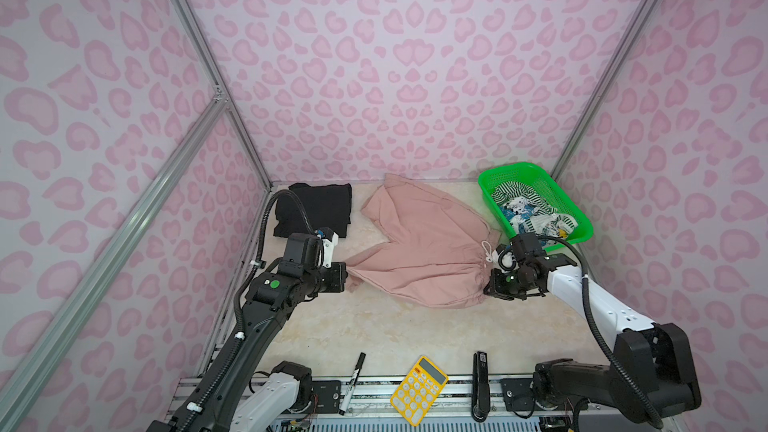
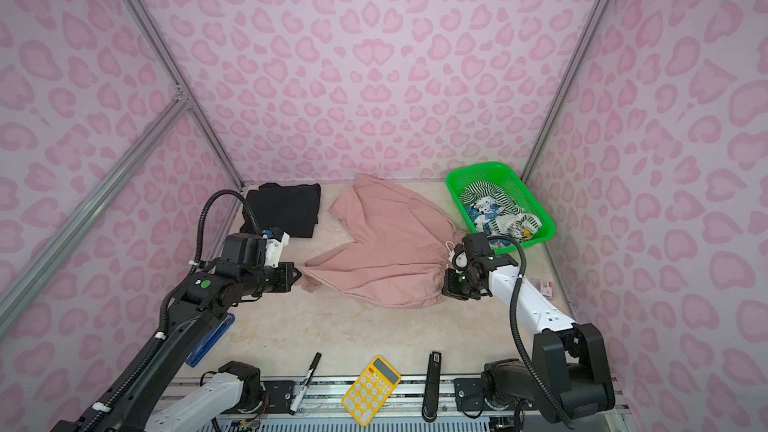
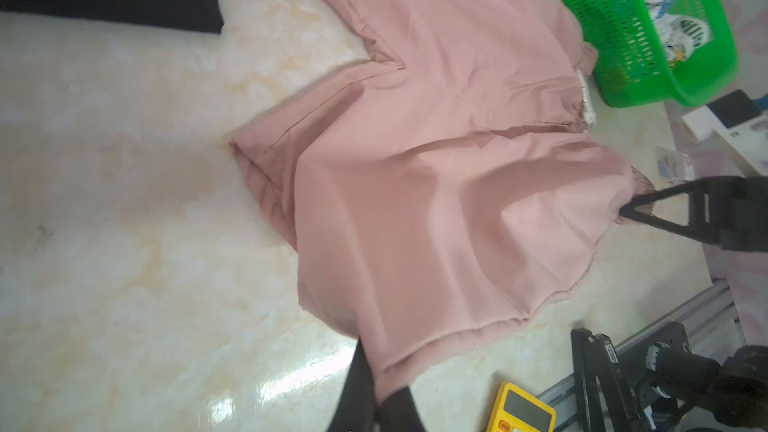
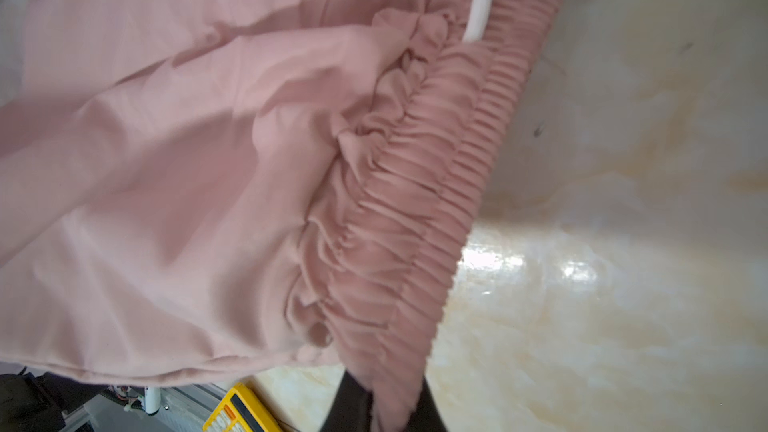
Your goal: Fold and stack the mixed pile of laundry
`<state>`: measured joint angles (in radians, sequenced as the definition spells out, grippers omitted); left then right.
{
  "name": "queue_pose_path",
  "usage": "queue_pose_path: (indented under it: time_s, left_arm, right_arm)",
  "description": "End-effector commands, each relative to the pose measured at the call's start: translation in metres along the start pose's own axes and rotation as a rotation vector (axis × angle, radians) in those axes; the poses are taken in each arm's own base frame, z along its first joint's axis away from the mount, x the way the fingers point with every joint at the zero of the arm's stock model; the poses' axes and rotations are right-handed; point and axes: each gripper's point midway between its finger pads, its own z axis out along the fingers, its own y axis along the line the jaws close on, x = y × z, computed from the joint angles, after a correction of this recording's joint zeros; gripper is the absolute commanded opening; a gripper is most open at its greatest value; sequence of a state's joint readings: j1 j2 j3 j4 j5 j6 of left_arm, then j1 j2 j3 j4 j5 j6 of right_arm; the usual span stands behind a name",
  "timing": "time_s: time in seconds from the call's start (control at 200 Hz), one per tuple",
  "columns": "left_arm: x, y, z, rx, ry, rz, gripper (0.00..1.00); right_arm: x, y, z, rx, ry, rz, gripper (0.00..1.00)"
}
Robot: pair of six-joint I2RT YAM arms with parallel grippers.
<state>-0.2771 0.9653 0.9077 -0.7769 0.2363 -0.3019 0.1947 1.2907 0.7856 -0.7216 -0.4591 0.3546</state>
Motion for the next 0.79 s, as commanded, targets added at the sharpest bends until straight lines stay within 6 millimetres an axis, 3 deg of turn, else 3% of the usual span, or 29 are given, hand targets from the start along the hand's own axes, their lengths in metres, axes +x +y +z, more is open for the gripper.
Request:
queue_pose_path:
  time_s: [0.0,0.17,0.32,0.355,0.47,0.54,0.605,0.685,0.79]
  left_arm:
    - [0.008,0.008,0.002,-0.045,0.042,-0.065,0.03]
    - [0.018,-0.015,0.004,0.092,0.113,-0.047,0.03]
    - [0.035,-0.035,-0.001,0.203,0.22,-0.034,0.08]
    - [0.039,-0.039,-0.004,0.229,0.245,-0.029,0.13]
    - [0.049,-0.051,-0.011,0.301,0.31,-0.012,0.43]
    - [0.037,-0.043,-0.013,0.235,0.265,-0.01,0.53]
    - [0.014,-0.021,-0.011,0.074,0.175,-0.031,0.58]
    - [-0.012,0.013,-0.009,-0.142,0.081,-0.071,0.59]
    - [-0.029,0.022,0.01,-0.176,0.035,-0.099,0.6]
  right_arm:
    - [0.009,-0.013,0.001,0.076,0.014,0.039,0.14]
    - [0.012,-0.028,-0.01,0.175,-0.003,0.044,0.27]
    - [0.007,-0.03,-0.021,0.207,-0.031,0.035,0.31]
    - [0.005,-0.029,-0.023,0.204,-0.036,0.036,0.31]
    - [-0.004,-0.022,-0.025,0.183,-0.067,0.028,0.37]
    - [-0.016,-0.015,-0.024,0.155,-0.098,0.028,0.4]
    - [-0.026,-0.006,-0.02,0.11,-0.117,0.025,0.42]
    - [-0.033,0.001,-0.011,0.107,-0.112,0.015,0.43]
    - [-0.033,0.001,0.005,0.149,-0.079,-0.008,0.45]
